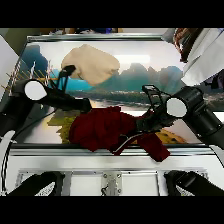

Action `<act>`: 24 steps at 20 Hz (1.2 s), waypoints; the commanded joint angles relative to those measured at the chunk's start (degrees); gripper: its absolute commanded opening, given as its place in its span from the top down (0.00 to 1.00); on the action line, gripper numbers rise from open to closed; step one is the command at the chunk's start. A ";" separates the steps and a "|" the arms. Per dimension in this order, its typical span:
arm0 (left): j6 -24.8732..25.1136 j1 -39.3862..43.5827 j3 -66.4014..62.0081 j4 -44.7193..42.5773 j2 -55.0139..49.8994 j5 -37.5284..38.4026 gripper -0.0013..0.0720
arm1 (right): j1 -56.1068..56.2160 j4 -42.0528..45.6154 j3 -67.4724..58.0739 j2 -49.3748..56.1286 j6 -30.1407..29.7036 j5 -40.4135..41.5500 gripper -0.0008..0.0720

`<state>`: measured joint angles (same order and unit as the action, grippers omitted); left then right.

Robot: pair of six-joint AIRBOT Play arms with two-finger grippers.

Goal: Fold the clothes and pants, and hang the long-sleeved shirts on hangers.

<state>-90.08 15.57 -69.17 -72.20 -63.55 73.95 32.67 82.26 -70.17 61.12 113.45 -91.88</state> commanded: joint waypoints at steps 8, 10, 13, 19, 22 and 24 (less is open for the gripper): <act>-1.42 -15.32 -1.88 -35.89 -12.39 -14.51 0.04 | 0.04 -0.02 0.02 -0.02 -0.02 -0.04 0.95; -2.38 -15.80 -1.90 -39.80 -16.70 -18.36 0.04 | 0.04 -0.02 0.02 -0.02 -0.02 -0.04 0.95; -3.74 -15.80 -1.88 -47.17 -22.51 -21.03 0.04 | 0.04 -0.02 0.02 -0.02 -0.02 -0.04 0.95; -5.81 -18.78 -1.90 -49.75 -30.10 -25.00 0.04 | 0.04 -0.02 0.02 -0.02 -0.02 -0.04 0.95; -5.77 -19.71 -1.90 -49.90 -31.74 -28.28 0.04 | 0.04 -0.02 0.02 -0.02 -0.02 -0.04 0.95; -5.79 -20.24 -1.88 -49.83 -32.30 -30.53 0.04 | 0.04 -0.02 0.02 -0.02 -0.02 -0.04 0.95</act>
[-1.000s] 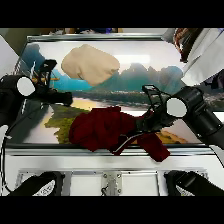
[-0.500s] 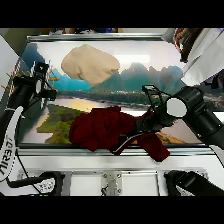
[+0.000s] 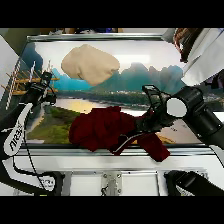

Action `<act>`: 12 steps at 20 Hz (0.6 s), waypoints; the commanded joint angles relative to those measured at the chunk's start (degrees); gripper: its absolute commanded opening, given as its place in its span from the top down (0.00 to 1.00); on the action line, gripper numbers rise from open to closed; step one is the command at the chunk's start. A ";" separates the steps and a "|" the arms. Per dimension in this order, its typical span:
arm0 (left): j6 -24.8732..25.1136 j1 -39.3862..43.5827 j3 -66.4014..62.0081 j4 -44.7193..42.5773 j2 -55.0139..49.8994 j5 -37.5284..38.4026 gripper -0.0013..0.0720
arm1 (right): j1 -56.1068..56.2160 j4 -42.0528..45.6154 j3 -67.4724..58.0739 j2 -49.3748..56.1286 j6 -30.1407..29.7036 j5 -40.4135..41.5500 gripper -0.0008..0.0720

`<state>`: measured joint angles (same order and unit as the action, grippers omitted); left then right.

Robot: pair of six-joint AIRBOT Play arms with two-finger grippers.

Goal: Fold the clothes and pants, and hang the long-sleeved shirts on hangers.

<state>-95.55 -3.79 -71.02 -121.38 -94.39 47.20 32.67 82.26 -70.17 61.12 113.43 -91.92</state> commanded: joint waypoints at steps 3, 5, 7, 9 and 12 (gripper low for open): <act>-0.33 -2.56 -0.04 -0.63 -1.75 -6.38 0.04 | 0.04 -0.02 0.02 -0.04 0.00 0.00 0.95; -0.35 -3.67 -0.04 -0.50 -1.75 -7.72 0.04 | 0.04 -0.02 0.02 -0.02 0.00 0.00 0.95; -0.35 -3.93 -0.04 -0.46 -1.79 -8.55 0.04 | 0.04 -0.02 0.02 -0.02 0.00 0.00 0.95; -0.33 -3.93 -0.04 -0.46 -2.10 -10.12 0.04 | 0.04 -0.04 0.02 -0.02 0.00 0.00 0.95; -0.33 -3.93 -0.04 -0.48 -3.67 -10.80 0.04 | 0.04 -0.02 0.02 -0.02 0.00 0.00 0.95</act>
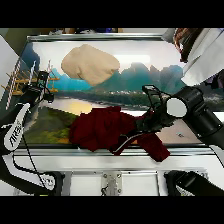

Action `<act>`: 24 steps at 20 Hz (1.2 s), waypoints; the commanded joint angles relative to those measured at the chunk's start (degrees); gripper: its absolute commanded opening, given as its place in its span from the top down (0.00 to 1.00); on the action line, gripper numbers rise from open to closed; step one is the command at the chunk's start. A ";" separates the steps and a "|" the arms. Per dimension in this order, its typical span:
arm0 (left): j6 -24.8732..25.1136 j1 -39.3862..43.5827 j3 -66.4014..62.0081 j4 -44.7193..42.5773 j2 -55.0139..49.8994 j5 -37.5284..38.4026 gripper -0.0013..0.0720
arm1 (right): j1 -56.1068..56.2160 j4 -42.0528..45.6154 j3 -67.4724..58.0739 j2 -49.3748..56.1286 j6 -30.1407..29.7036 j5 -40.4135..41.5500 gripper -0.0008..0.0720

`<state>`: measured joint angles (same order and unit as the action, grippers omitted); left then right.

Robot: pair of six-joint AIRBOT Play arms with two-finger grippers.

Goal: Fold the clothes and pants, and hang the long-sleeved shirts on hangers.

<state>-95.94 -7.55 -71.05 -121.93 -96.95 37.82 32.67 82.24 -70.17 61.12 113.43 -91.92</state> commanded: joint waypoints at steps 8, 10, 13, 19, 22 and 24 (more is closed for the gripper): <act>0.04 -0.59 -0.02 -0.02 -4.55 -0.04 0.04 | 0.04 0.00 0.02 -0.02 0.00 0.00 0.95; 0.00 -0.59 -0.02 0.00 -4.92 0.42 0.05 | 0.04 -0.02 0.02 -0.02 0.00 0.00 0.95; -0.11 -0.61 -0.04 -0.04 -4.90 0.70 0.70 | 0.04 0.00 0.02 -0.02 0.00 0.00 0.95; -0.09 -0.59 -0.07 -0.07 -4.85 1.29 0.94 | 0.04 0.00 0.02 -0.02 0.00 0.00 0.95; -0.07 -0.59 -2.75 -0.07 -4.85 4.20 0.95 | 0.04 0.00 0.02 -0.02 0.00 0.00 0.95; -0.07 -0.57 -5.25 -0.02 -4.15 5.75 0.95 | 0.04 0.00 0.02 -0.02 0.00 0.00 0.95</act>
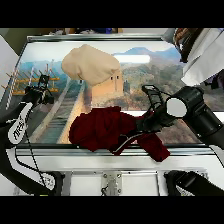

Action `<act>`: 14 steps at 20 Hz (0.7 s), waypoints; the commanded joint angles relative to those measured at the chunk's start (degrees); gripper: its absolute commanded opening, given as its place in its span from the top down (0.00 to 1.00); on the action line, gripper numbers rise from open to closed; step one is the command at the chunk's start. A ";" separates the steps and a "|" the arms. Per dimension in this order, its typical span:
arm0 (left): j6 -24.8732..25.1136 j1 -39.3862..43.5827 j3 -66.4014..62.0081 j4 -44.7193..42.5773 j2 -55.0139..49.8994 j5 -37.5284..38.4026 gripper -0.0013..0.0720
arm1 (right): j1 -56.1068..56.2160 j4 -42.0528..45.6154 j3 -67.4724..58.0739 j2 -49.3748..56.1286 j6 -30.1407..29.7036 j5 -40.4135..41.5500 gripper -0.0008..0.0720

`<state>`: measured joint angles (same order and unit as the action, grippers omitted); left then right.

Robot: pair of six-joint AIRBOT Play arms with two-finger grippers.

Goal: Fold the clothes and pants, and hang the long-sleeved shirts on hangers.

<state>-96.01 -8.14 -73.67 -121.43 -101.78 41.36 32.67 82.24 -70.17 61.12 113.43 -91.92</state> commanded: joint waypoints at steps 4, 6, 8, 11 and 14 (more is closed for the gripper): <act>0.00 0.07 -3.10 -0.44 5.92 1.66 0.95 | 0.04 0.00 0.02 -0.02 0.00 0.00 0.95; 0.00 0.07 -3.10 -0.44 8.68 1.66 0.95 | 0.04 0.00 0.02 -0.02 0.00 0.00 0.95; 0.02 0.37 -3.13 -0.42 11.13 1.70 0.95 | 0.04 0.00 0.02 -0.02 0.00 0.00 0.95; 0.66 2.34 -3.10 -0.37 14.40 2.25 0.95 | 0.04 0.00 0.02 -0.02 0.00 0.00 0.95; 0.70 5.33 -3.10 0.04 17.97 4.02 0.95 | 0.04 0.00 0.02 -0.02 0.00 0.00 0.95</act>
<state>-95.50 -4.99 -76.71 -121.71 -86.98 44.07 32.67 82.24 -70.17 61.12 113.43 -91.92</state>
